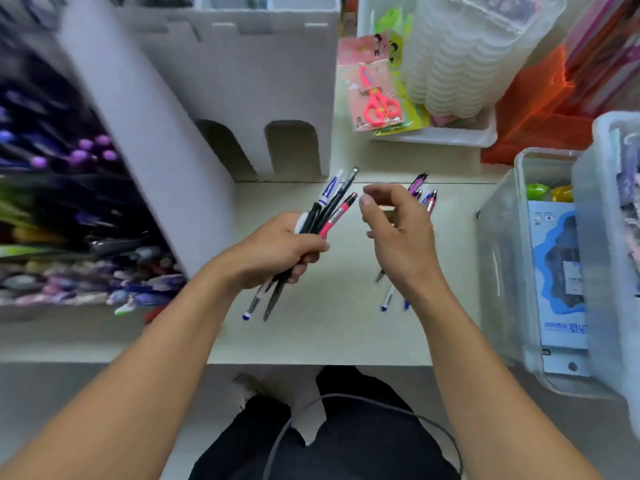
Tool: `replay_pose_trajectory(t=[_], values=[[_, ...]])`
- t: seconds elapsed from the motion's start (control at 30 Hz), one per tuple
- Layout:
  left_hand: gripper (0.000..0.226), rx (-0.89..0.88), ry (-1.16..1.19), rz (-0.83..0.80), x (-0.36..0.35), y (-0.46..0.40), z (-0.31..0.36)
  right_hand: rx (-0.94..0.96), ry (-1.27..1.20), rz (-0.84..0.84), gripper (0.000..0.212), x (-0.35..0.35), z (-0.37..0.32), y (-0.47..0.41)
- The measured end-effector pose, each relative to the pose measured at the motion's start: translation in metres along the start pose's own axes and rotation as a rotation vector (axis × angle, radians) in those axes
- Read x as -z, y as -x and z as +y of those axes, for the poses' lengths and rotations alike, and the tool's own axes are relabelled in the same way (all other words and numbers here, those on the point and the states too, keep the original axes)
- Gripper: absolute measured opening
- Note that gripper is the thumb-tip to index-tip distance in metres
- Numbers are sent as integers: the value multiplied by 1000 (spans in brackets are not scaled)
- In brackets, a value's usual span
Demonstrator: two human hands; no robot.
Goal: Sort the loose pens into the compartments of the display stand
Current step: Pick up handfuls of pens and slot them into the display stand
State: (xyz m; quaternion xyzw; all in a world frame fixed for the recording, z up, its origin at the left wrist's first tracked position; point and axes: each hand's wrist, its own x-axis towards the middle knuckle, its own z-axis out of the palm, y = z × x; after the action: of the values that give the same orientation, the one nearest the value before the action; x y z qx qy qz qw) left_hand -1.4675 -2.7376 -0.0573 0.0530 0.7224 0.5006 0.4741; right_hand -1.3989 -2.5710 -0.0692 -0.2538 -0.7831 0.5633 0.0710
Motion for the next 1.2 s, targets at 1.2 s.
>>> replay_pose_trajectory(t=[1.2], values=[[45, -352, 429, 383, 141, 212, -47, -62, -252, -561, 21, -159, -200, 87]])
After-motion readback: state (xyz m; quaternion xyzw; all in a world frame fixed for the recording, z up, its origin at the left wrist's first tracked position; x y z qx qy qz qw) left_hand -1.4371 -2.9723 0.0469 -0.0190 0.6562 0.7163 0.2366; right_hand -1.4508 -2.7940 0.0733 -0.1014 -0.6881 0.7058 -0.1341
